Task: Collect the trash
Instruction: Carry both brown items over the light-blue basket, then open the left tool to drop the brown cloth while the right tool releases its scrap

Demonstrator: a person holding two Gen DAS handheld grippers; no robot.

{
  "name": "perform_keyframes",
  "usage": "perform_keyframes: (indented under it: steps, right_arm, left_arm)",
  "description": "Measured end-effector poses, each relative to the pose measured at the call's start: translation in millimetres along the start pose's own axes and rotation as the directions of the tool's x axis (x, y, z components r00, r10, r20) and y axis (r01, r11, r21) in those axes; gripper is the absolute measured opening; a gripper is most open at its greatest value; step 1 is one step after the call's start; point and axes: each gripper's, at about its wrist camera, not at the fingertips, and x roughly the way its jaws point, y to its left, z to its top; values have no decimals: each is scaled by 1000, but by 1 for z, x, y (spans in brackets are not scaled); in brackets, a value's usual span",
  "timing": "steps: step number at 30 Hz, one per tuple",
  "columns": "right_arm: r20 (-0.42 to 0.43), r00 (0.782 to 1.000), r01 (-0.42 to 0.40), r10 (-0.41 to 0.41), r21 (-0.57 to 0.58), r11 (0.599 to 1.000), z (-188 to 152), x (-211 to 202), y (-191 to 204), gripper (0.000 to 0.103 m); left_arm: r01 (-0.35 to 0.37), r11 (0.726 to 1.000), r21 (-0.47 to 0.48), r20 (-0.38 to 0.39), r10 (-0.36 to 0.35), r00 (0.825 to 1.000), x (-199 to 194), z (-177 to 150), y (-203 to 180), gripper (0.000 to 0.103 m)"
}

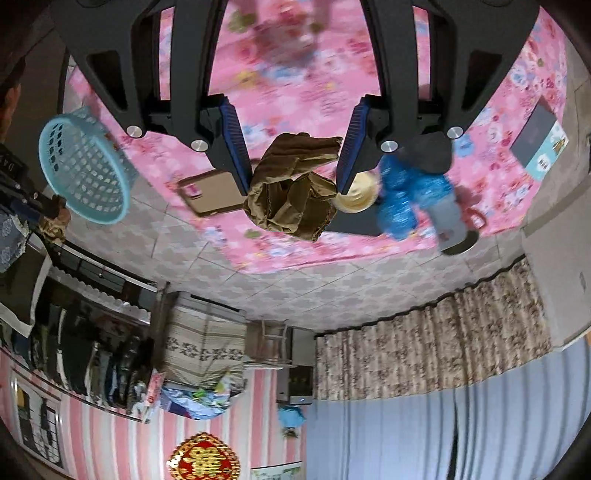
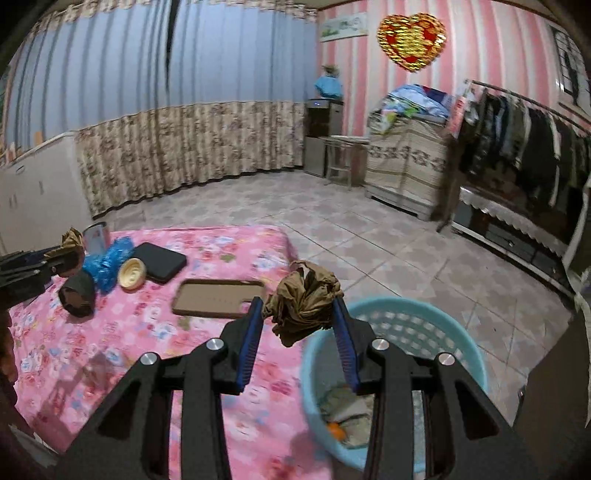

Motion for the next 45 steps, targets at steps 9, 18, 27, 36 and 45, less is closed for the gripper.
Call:
perform_keyframes:
  steps: [9,18,27,36,45]
  right_arm:
    - [13,993,118,-119,78,990,-11,-6,-56,38]
    - [-15,986,164,-164,121,979,-15,4,-89,38]
    - [-52,982,185,-179,146,972,-30,19,-112,38]
    - [-71,979,201,-190,195,960,-37,24,-139,38]
    - [-76,980,197,-185,202,960,-40,23,-143,38]
  left_arm:
    - [93,994,62,4,-94,996,21,6,-83,46]
    - [182,974,136,-27,-180,983,48,3,-152,46]
    - [267,952,148,-81,-258,963,72,-7,-206,46]
    - [306,923,235,-99,-290,952,87,-11,-257,47]
    - [298,925,234,-76,-288,954,91,4,-265,57]
